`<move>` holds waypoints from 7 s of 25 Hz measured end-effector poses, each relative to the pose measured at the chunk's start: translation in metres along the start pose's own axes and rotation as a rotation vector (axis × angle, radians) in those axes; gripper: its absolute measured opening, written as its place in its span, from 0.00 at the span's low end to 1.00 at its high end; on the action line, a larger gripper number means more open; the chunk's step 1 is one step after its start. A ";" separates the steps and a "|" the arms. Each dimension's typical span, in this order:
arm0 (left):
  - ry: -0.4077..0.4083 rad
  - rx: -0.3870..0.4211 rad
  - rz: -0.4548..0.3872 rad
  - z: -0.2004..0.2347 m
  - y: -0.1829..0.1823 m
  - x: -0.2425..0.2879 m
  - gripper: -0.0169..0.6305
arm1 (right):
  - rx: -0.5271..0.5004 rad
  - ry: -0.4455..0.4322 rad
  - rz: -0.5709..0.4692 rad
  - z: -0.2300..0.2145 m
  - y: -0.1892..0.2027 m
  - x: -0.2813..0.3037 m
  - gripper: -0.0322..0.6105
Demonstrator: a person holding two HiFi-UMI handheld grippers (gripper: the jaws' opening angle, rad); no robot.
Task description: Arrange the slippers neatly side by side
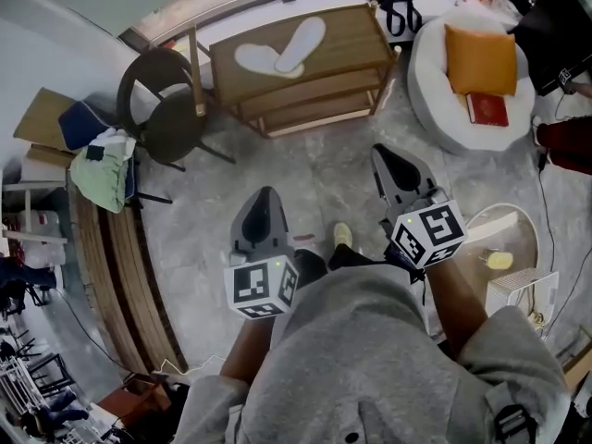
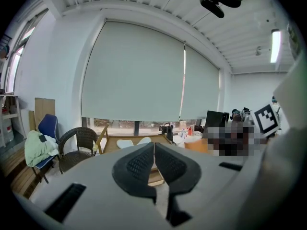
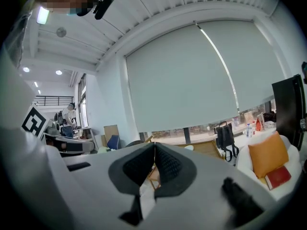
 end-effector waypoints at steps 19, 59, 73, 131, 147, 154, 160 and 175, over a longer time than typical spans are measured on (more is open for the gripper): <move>0.059 0.026 -0.048 -0.004 -0.018 0.032 0.06 | -0.044 0.019 -0.031 -0.017 -0.008 0.019 0.09; 0.056 -0.074 -0.008 0.126 -0.151 0.287 0.06 | -0.085 0.012 0.128 -0.095 -0.047 0.308 0.09; 0.050 -0.099 0.086 0.173 -0.155 0.373 0.06 | 0.002 0.056 0.274 -0.138 -0.005 0.397 0.09; -0.121 -0.129 0.342 0.202 -0.033 0.558 0.06 | 0.118 0.003 0.642 -0.217 0.158 0.518 0.11; -0.131 -0.121 0.345 0.187 -0.035 0.552 0.06 | 0.088 -0.010 0.754 -0.230 0.180 0.518 0.11; -0.165 -0.133 0.345 0.189 -0.032 0.560 0.06 | 0.156 -0.022 0.808 -0.239 0.210 0.539 0.11; -0.206 -0.117 0.357 0.196 -0.028 0.565 0.06 | 0.125 -0.078 0.822 -0.237 0.216 0.540 0.13; -0.323 -0.144 0.479 0.215 0.021 0.573 0.44 | 0.011 0.012 0.664 -0.249 0.179 0.530 0.26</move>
Point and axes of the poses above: the fingertips, and each gripper's own axes: x forward along the fingers, z to its left, y out of its underside, the point moved 5 cm from there along -x, backward along the fingers, and after that the axes turned 15 degrees about -x, right-handed, at the moved point
